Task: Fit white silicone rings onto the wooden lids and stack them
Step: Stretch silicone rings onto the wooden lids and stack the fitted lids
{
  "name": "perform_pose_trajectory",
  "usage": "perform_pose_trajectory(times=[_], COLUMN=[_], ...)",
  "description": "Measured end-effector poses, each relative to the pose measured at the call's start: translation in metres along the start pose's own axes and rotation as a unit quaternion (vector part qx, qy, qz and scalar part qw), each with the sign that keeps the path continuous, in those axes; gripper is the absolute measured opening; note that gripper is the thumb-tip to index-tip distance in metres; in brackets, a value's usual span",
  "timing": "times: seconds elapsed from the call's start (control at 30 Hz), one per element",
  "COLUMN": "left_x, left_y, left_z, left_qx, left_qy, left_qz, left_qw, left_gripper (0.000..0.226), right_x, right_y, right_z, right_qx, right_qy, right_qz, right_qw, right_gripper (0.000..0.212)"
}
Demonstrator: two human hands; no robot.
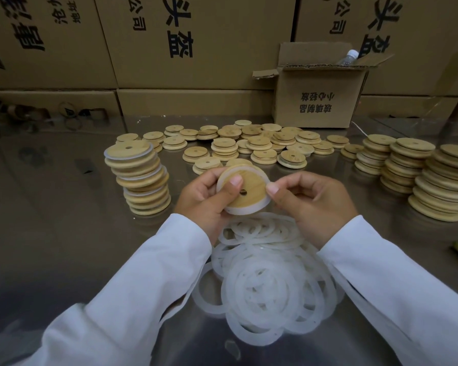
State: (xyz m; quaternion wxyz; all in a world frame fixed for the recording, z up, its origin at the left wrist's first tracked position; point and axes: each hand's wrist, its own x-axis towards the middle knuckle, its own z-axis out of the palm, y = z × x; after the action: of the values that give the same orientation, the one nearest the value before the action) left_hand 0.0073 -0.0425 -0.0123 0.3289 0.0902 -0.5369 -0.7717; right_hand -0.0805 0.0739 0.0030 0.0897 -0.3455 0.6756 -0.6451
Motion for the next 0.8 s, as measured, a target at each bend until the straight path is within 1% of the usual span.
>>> perform_pose_trajectory(times=[0.07,0.13,0.27,0.4,0.43,0.5,0.6,0.7,0.8], left_x=[0.0,0.0,0.001,0.001,0.001,0.001,0.0,-0.001,-0.002], left_y=[-0.001,-0.001,-0.002,-0.002,-0.003,-0.005,-0.008,-0.005,-0.002], left_z=[-0.001,-0.001,-0.001,-0.002,-0.003,-0.004,-0.005,-0.006,-0.006], left_qx=[-0.003,-0.008,-0.035,-0.026,-0.008,0.07,0.184,0.215,0.226], left_qy=[-0.006,-0.009,-0.01,-0.014,-0.012,-0.003,-0.004,-0.014,-0.026], left_qz=[-0.004,-0.007,-0.008,-0.016,-0.021,-0.029,-0.009,0.014,0.041], left_qw=[1.0,1.0,0.999,0.999,1.0,0.997,0.983,0.976,0.973], left_gripper=[0.03,0.026,0.024,0.028,0.029,0.027,0.021,0.013,0.009], right_x=[-0.001,-0.004,-0.01,-0.009,-0.008,-0.006,-0.008,-0.011,-0.008], right_y=[0.001,0.004,0.011,0.012,0.011,0.011,0.009,0.007,0.007], right_z=[0.001,0.005,0.014,0.015,0.013,0.009,0.006,0.005,0.003], right_qx=[0.03,0.036,-0.038,-0.047,-0.05,-0.077,-0.182,-0.235,-0.23], right_qy=[0.007,0.021,0.058,0.099,0.109,0.117,0.088,0.055,0.043], right_qz=[0.005,0.004,-0.009,-0.01,-0.012,-0.022,-0.08,-0.12,-0.11], right_qw=[1.0,0.999,0.998,0.994,0.993,0.99,0.976,0.963,0.966], right_gripper=[0.014,0.012,0.011,0.013,0.014,0.014,0.014,0.014,0.015])
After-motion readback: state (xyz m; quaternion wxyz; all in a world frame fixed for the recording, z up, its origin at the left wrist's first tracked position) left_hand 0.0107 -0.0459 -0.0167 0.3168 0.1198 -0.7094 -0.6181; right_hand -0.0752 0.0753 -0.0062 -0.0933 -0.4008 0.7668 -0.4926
